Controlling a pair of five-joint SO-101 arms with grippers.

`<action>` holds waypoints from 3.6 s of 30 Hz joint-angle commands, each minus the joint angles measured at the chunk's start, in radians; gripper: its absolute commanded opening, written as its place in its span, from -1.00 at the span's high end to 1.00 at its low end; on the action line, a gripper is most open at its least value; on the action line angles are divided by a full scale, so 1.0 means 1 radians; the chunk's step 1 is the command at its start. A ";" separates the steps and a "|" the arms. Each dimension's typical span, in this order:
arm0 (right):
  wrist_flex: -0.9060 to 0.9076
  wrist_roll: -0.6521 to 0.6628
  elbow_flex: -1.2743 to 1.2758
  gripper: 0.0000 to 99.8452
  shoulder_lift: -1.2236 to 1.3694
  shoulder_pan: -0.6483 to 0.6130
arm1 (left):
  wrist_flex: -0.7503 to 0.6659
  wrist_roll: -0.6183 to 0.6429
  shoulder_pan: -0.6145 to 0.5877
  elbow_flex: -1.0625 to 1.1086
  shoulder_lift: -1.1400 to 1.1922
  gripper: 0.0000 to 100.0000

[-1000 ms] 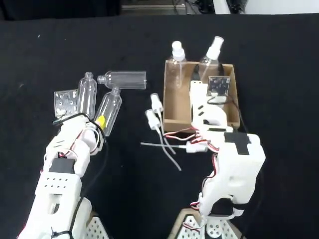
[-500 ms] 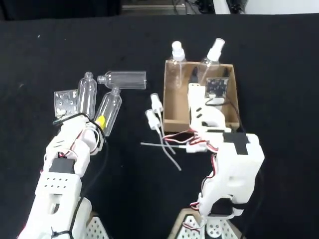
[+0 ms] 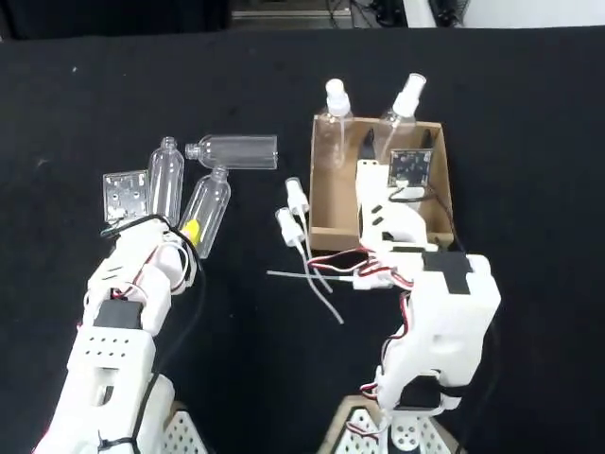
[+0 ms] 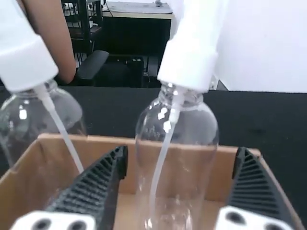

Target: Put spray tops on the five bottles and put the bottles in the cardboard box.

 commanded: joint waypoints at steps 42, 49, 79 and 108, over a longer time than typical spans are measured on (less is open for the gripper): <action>1.189 -0.212 -0.139 0.98 -0.725 0.250 | -0.020 0.000 -0.012 -0.005 -0.017 0.68; 1.100 -0.347 -0.254 0.98 -0.463 0.227 | -0.017 0.000 -0.012 -0.005 -0.017 0.68; 1.097 -0.425 -0.240 0.97 -0.394 0.097 | -0.021 0.005 -0.012 -0.005 -0.017 0.68; 1.103 -0.425 -0.200 0.97 -0.404 0.152 | -0.021 0.002 -0.012 -0.005 -0.017 0.68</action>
